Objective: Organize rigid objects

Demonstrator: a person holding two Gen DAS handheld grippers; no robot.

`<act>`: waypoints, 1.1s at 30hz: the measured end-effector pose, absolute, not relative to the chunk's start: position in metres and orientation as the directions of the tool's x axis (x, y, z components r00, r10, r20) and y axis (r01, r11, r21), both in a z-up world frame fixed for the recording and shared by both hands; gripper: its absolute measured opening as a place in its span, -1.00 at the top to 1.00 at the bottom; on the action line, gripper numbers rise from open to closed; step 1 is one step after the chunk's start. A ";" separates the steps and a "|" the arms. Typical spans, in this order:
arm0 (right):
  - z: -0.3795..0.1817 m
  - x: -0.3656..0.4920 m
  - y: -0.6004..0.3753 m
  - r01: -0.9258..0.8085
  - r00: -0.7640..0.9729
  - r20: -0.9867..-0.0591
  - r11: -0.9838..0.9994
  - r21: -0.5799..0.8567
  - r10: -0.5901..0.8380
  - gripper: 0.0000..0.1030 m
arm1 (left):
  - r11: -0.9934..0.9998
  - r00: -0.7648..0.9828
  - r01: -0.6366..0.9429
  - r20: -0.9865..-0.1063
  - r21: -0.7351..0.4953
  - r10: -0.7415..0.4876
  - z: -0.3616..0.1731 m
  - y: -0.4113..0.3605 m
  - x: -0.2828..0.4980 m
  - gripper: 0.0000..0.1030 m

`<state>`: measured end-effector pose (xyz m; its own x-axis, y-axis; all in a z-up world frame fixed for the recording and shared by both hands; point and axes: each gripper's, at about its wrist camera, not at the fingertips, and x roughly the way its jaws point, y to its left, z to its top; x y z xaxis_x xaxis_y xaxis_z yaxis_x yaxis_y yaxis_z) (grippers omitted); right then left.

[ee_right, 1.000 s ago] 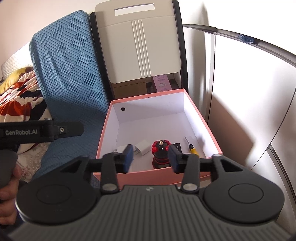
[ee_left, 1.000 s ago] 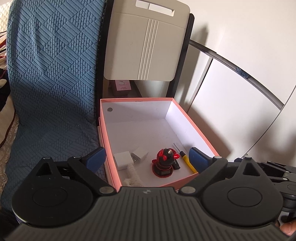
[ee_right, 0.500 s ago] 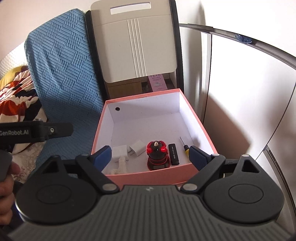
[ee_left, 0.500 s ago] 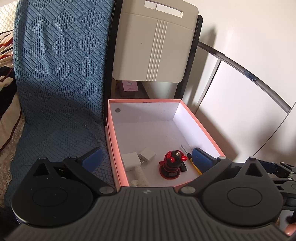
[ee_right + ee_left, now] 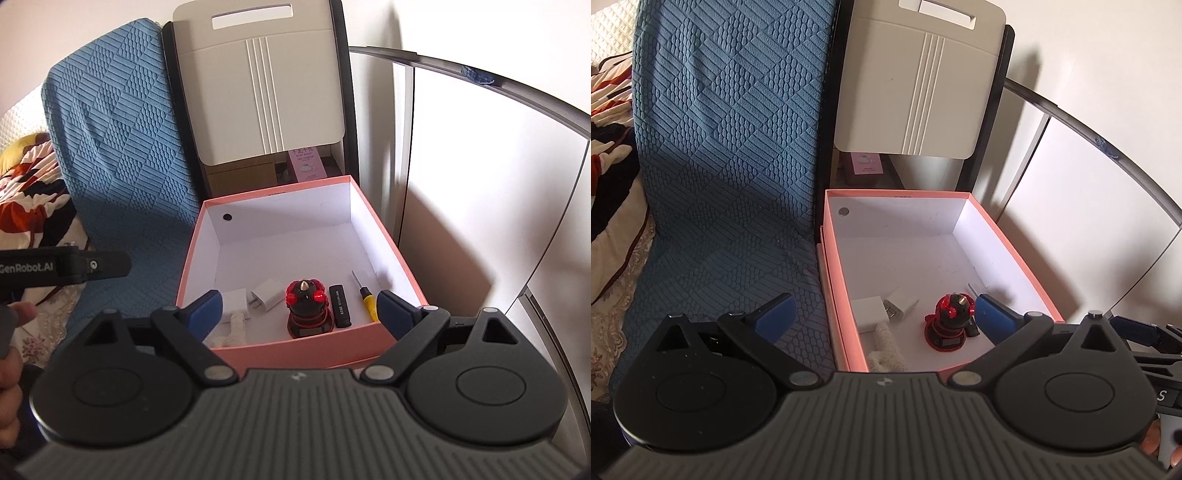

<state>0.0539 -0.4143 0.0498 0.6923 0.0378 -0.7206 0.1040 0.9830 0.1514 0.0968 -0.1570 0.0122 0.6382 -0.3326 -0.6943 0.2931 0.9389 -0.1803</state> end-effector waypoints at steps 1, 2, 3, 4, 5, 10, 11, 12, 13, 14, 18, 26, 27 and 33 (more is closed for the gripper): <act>0.049 0.054 -0.414 0.100 0.691 -0.721 0.983 0.152 0.042 -0.78 | 0.939 0.638 0.296 -0.695 -0.177 -0.332 0.012 -0.157 0.097 -1.00; 0.049 0.054 -0.413 0.097 0.690 -0.722 0.983 0.153 0.044 -0.78 | 0.938 0.637 0.300 -0.694 -0.176 -0.334 0.012 -0.158 0.097 -1.00; 0.048 0.054 -0.413 0.097 0.688 -0.724 0.983 0.153 0.045 -0.78 | 0.936 0.635 0.306 -0.695 -0.175 -0.337 0.011 -0.158 0.096 -1.00; 0.048 0.055 -0.413 0.096 0.686 -0.727 0.984 0.152 0.046 -0.78 | 0.935 0.631 0.309 -0.699 -0.174 -0.338 0.010 -0.159 0.096 -1.00; 0.047 0.055 -0.412 0.095 0.682 -0.730 0.984 0.153 0.047 -0.78 | 0.935 0.628 0.308 -0.701 -0.173 -0.337 0.008 -0.158 0.095 -1.00; 0.046 0.052 -0.412 0.099 0.676 -0.736 0.985 0.142 0.038 -0.78 | 0.936 0.634 0.310 -0.697 -0.169 -0.335 0.008 -0.155 0.093 -1.00; 0.046 0.051 -0.413 0.102 0.676 -0.736 0.985 0.141 0.035 -0.78 | 0.935 0.636 0.310 -0.695 -0.170 -0.337 0.008 -0.154 0.092 -1.00; 0.046 0.051 -0.413 0.105 0.676 -0.736 0.985 0.140 0.033 -0.78 | 0.935 0.637 0.310 -0.692 -0.173 -0.340 0.009 -0.153 0.091 -1.00; 0.047 0.051 -0.413 0.106 0.676 -0.736 0.985 0.139 0.031 -0.78 | 0.934 0.639 0.311 -0.689 -0.175 -0.342 0.010 -0.152 0.090 -1.00; 0.047 0.050 -0.413 0.104 0.677 -0.735 0.985 0.140 0.033 -0.78 | 0.934 0.642 0.313 -0.686 -0.174 -0.343 0.010 -0.151 0.089 -1.00; 0.046 0.047 -0.410 0.092 0.682 -0.730 0.986 0.138 0.038 -0.78 | 0.931 0.646 0.324 -0.679 -0.170 -0.349 0.010 -0.148 0.084 -1.00; 0.042 0.048 -0.404 0.074 0.674 -0.737 0.987 0.144 0.057 -0.78 | 0.935 0.657 0.305 -0.671 -0.179 -0.343 0.009 -0.139 0.080 -1.00; 0.043 0.048 -0.403 0.071 0.674 -0.736 0.987 0.142 0.058 -0.78 | 0.936 0.660 0.304 -0.669 -0.180 -0.343 0.010 -0.138 0.079 -1.00; 0.046 0.046 -0.399 0.065 0.674 -0.736 0.988 0.141 0.060 -0.78 | 0.935 0.658 0.302 -0.668 -0.188 -0.347 0.011 -0.137 0.074 -1.00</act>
<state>0.0460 -0.3994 0.0455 0.6742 0.0603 -0.7361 0.0652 0.9879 0.1407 0.0736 -0.1365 0.0107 0.6582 -0.3472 -0.6680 0.3022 0.9345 -0.1879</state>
